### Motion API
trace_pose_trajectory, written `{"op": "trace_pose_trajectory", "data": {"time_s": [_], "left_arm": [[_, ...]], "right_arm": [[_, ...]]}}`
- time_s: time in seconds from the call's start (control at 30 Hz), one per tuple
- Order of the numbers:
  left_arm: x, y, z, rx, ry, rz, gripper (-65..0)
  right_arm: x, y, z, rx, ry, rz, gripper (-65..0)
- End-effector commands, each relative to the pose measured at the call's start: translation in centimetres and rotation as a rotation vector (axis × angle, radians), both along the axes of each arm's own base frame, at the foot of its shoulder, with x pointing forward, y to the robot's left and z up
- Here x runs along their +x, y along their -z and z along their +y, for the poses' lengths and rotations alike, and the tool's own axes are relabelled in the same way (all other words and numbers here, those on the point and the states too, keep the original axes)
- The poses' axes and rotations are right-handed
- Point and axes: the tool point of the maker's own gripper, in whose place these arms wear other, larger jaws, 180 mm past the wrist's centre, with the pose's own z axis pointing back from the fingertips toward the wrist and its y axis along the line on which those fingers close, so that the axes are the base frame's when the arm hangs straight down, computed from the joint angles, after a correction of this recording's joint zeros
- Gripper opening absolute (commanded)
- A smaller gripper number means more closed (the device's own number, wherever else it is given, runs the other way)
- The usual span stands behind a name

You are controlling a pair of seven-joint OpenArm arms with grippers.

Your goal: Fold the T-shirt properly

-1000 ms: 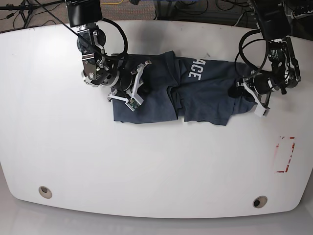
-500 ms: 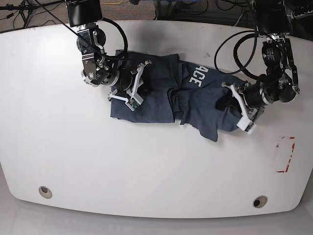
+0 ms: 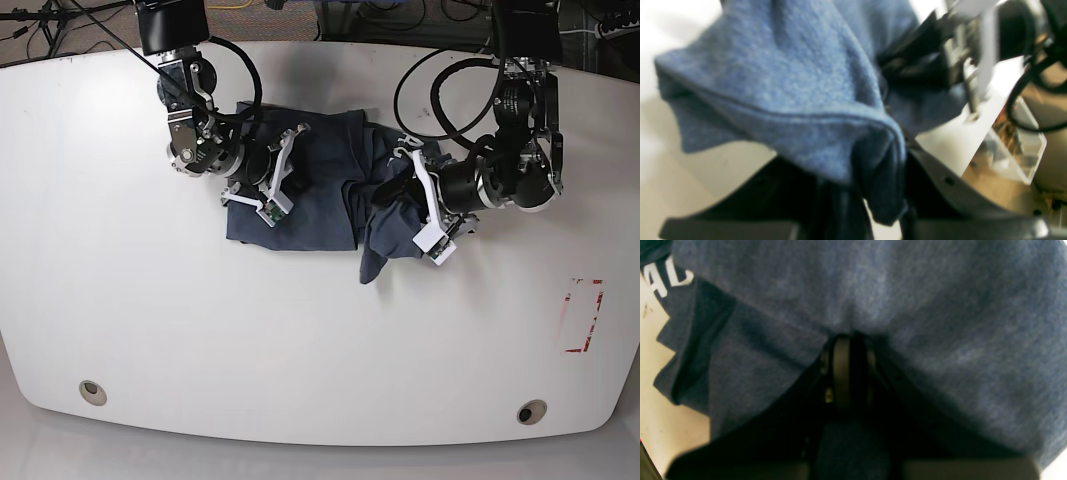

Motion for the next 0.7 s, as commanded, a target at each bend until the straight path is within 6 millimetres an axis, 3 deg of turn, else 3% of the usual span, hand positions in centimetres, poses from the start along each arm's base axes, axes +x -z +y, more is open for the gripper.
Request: {"op": "trace_pose_trajectory", "data": {"time_s": [0.0, 0.5, 0.67], "left_arm": [[0.8, -2.5, -1.6, -0.062, 0.035, -0.089, -57.4], [0.9, -5.0, -7.7, -0.185, 0.104, -0.102, -57.2], [0.4, -4.9, -9.2, -0.209, 0.132, -0.082, -55.0]], "right_arm": [[0.1, 0.5, -0.7, -0.035, 0.002, 0.012, -59.8], [-0.2, 1.1, -0.9, -0.039, 0.007, 0.032, -59.8], [0.6, -1.2, -0.7, -0.034, -0.001, -0.038, -59.8]]}}
